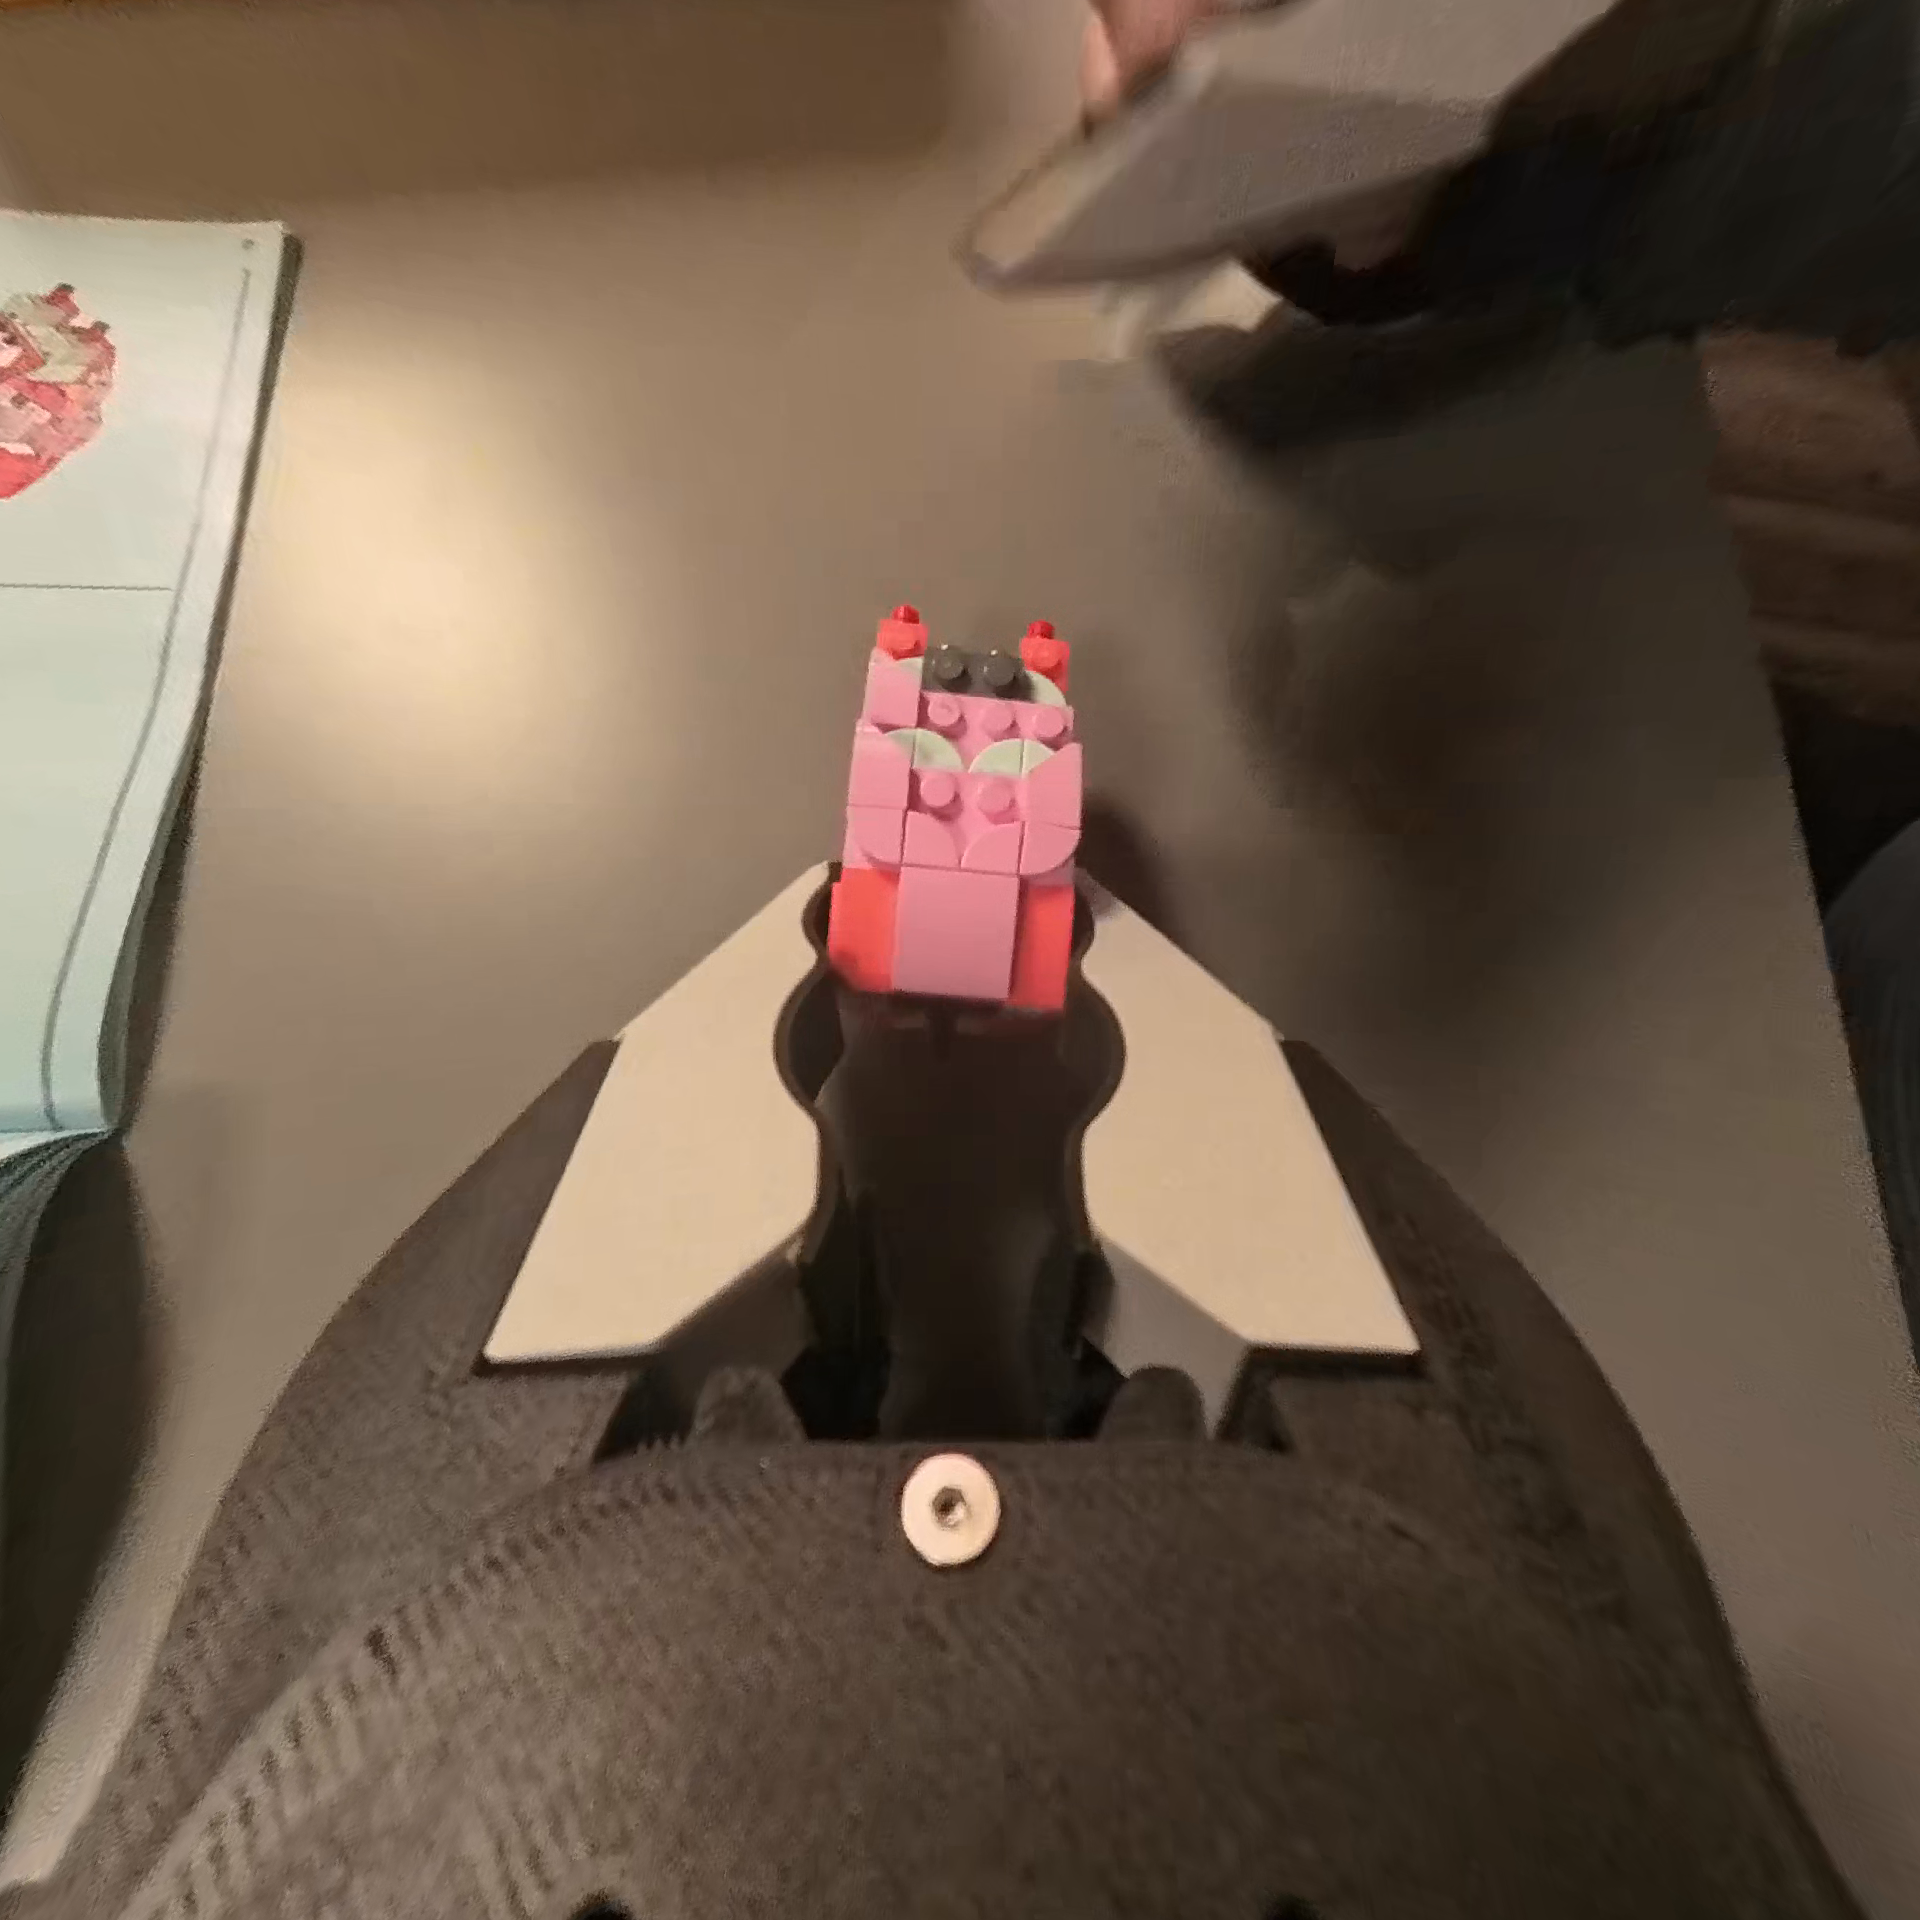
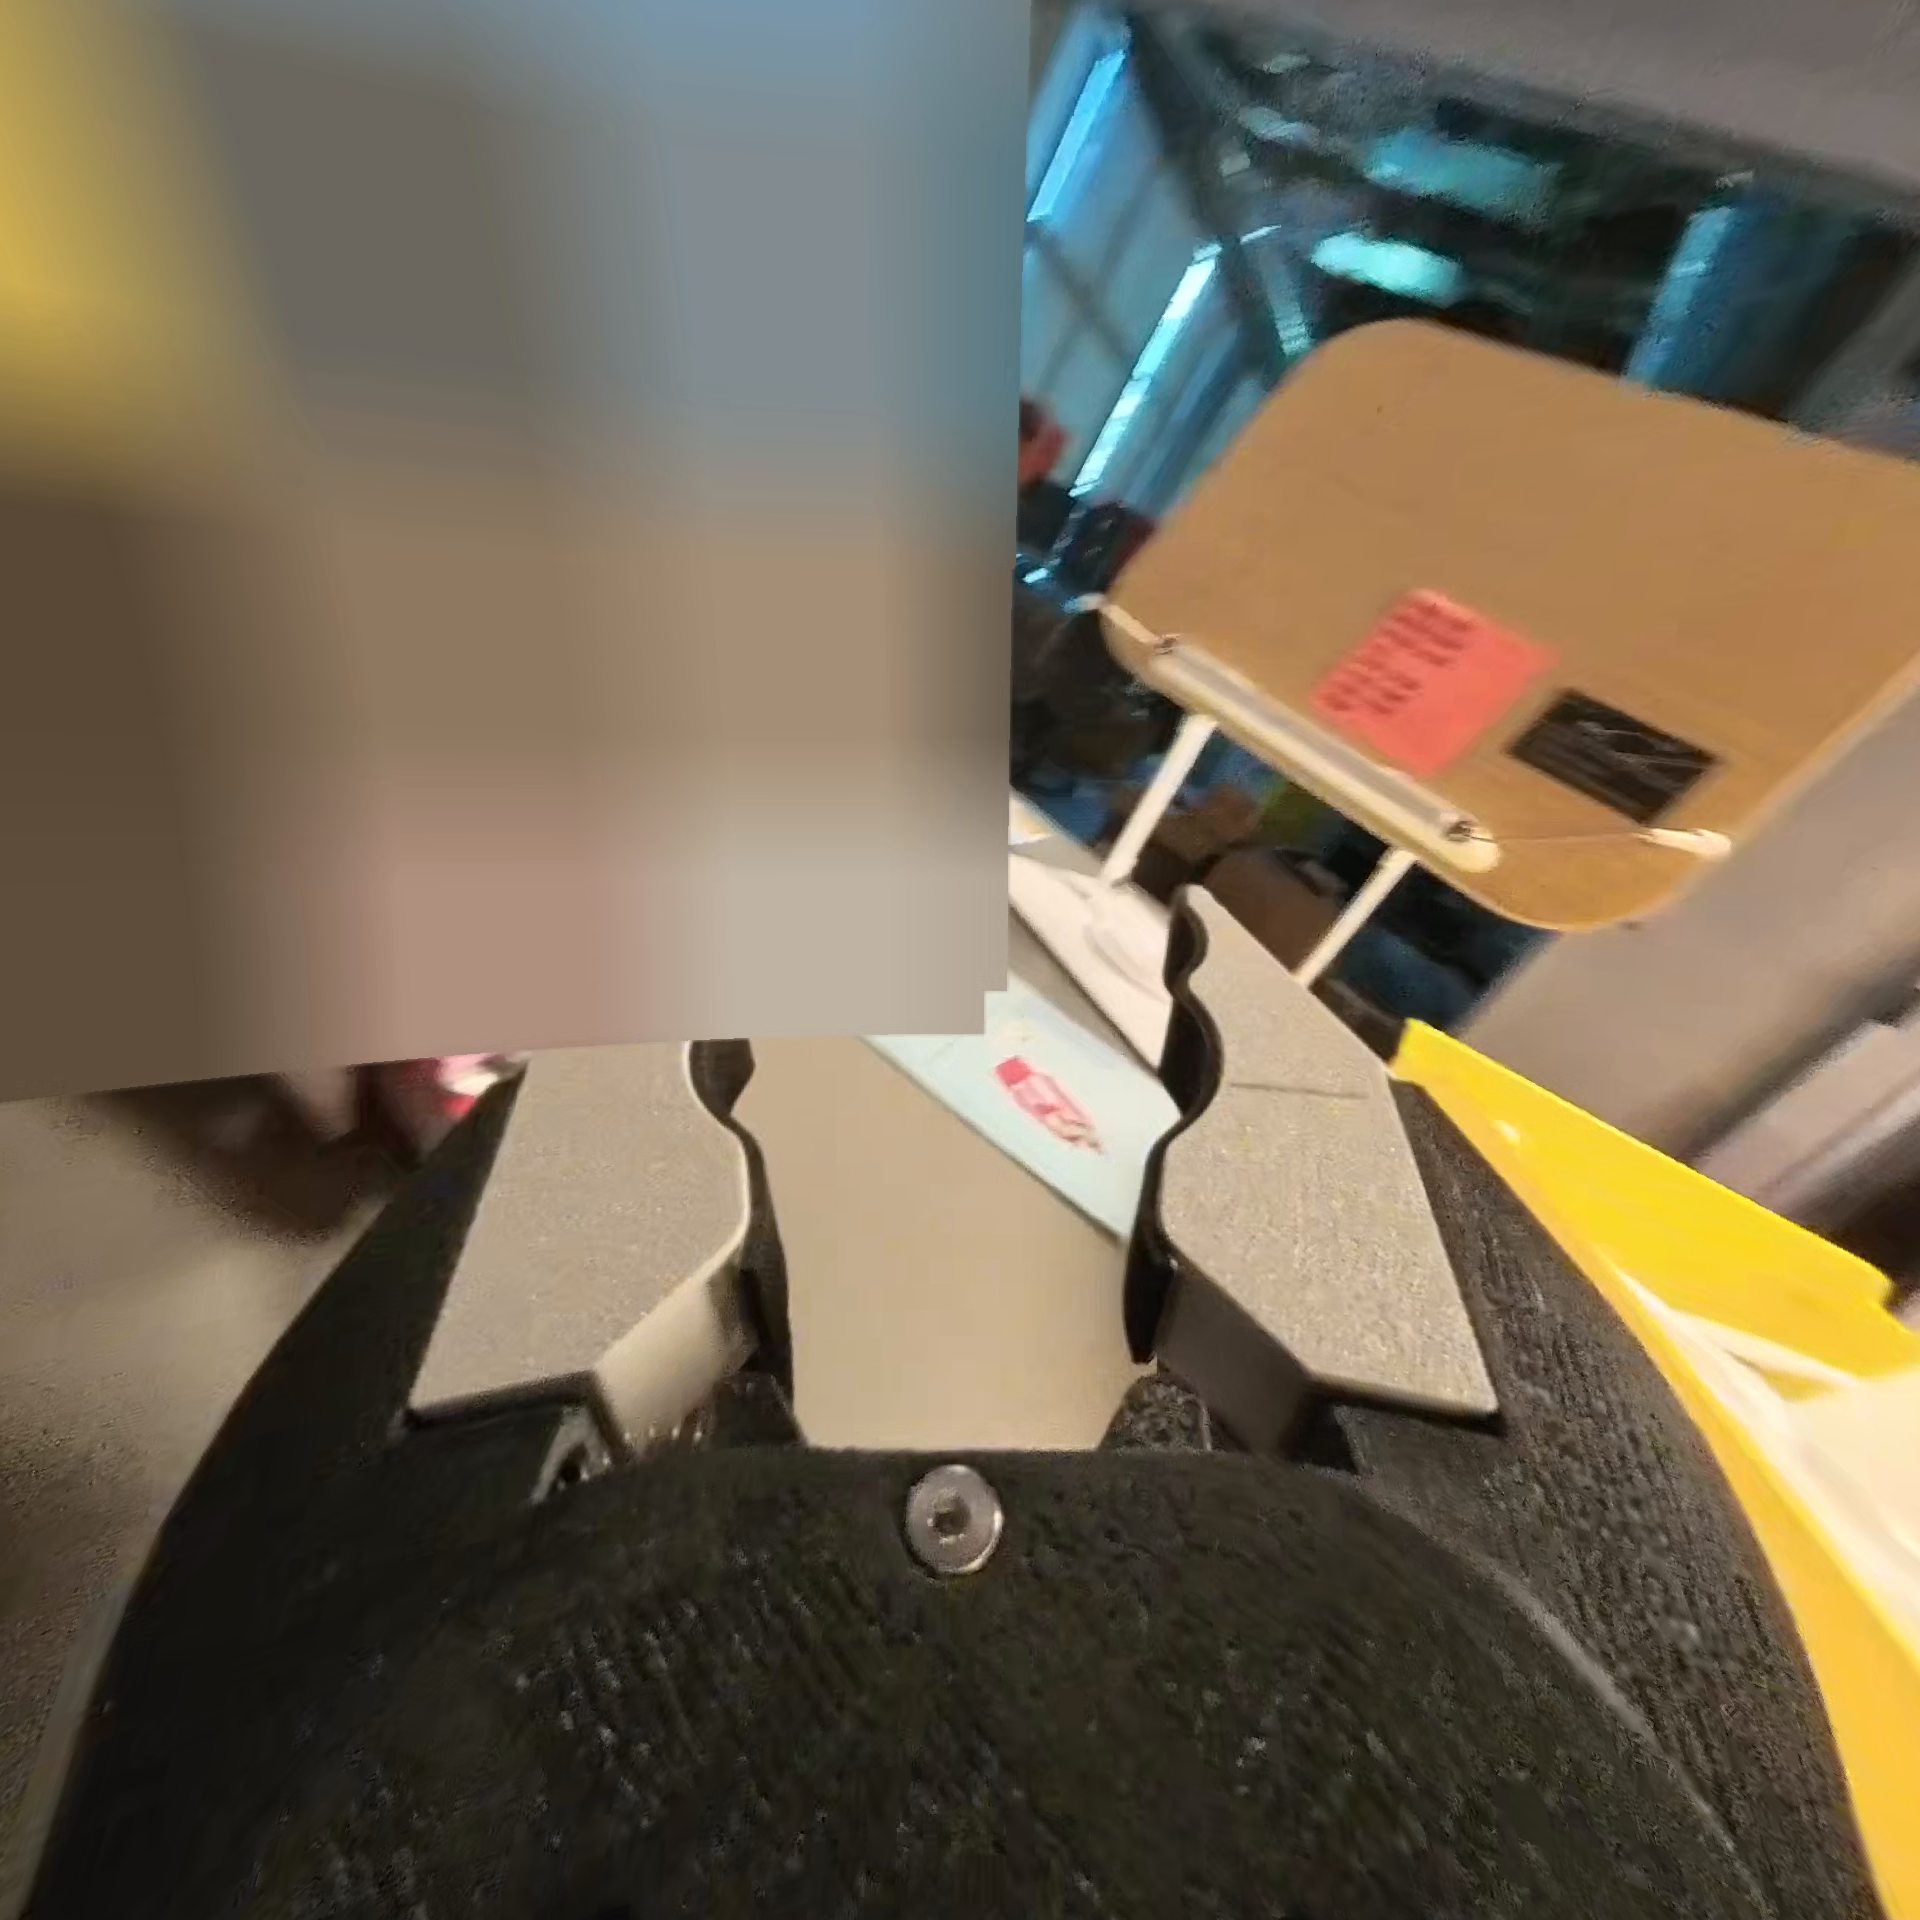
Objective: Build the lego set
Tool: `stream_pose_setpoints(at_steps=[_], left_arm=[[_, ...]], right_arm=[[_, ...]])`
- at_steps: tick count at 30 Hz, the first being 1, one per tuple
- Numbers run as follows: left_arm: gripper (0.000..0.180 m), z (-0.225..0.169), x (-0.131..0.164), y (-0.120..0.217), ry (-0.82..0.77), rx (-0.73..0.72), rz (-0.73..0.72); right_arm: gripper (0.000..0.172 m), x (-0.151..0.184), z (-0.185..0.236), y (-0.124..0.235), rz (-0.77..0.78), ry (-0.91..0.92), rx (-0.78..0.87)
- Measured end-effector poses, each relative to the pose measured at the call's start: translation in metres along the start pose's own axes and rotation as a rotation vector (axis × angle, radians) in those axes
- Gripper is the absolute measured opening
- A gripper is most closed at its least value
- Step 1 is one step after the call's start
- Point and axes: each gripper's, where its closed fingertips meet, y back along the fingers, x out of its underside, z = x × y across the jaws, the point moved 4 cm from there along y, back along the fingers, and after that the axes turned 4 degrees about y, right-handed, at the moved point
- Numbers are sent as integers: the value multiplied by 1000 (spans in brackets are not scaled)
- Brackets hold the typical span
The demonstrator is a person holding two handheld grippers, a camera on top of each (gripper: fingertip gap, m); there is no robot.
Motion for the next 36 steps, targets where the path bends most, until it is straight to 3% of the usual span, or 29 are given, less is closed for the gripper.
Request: stream_pose_setpoints(at_steps=[3,9,14,19,23,26,28,33,36], left_arm=[[40,1,0,0,24,16,-12],[40,1,1,1,-8,2,-13],[43,1,1,1,11,-21,-18],[58,2,0,2,40,-37,-34],[67,1,-4,6,49,-45,-85],[90,2,-11,12,76,-63,-149],[96,4,-19,19,94,-91,-217],[99,24,-38,53,93,-289,-491],[86,25,-47,78,65,-352,-673]], right_arm=[[74,9,-21,-11,-55,-91,135],[61,18,-38,-32,-98,-205,157],[55,33,-58,-44,-47,-167,259],[51,43,-75,-34,8,-167,393],[50,41,-74,-32,4,-150,393],[46,37,-71,-28,-11,-110,395],[43,33,-71,-24,-30,-93,402],[33,33,-78,-14,-64,-147,431],[21,39,-85,-10,-5,-118,498]])
